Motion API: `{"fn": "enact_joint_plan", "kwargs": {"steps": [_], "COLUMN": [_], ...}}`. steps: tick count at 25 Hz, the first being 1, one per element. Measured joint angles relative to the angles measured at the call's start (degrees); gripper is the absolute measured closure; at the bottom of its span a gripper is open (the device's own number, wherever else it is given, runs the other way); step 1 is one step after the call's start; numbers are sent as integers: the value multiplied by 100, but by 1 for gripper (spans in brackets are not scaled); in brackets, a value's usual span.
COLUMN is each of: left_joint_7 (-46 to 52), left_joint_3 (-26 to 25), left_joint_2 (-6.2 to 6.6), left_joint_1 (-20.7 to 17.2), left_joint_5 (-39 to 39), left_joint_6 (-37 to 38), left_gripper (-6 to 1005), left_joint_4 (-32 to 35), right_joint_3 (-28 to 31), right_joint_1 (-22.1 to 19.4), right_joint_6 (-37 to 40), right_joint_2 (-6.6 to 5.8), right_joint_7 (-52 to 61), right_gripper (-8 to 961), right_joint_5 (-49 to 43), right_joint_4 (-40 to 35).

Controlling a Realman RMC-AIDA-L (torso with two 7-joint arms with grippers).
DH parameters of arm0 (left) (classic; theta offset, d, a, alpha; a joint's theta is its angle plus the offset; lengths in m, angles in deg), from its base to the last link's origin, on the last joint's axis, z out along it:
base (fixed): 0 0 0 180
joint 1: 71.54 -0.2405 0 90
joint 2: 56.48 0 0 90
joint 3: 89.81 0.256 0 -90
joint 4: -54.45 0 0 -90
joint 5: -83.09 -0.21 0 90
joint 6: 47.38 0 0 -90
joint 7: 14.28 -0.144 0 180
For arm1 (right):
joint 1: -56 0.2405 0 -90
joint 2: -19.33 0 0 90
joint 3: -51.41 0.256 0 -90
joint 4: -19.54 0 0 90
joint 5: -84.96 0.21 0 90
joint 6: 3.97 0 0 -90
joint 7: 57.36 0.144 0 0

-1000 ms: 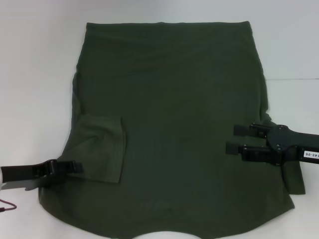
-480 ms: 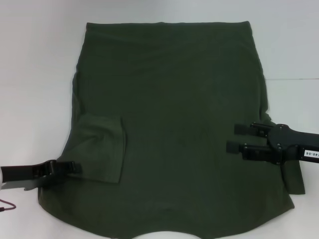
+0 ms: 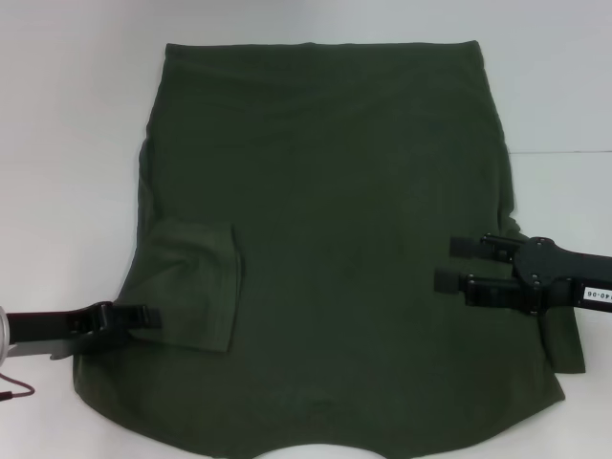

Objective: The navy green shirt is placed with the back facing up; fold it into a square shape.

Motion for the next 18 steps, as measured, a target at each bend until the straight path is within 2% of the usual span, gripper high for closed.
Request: {"fn": "enact_joint_plan", "kwargs": {"steps": [18], "left_joint_7": [62], "left_joint_3": [18], "left_joint_2": [9], "left_joint_1": [53], "left_joint_5": [-143], "left_joint_6": [41], "left_gripper": [324], "left_joint_4": [-32], "right_joint_3": [19], "right_joint_1": [0], "right_joint_6": [0], "right_joint_2": [10], "right_joint_7": [9], "right_gripper": [86], "right_joint_5": [0], "right_joint_4": [0]}}
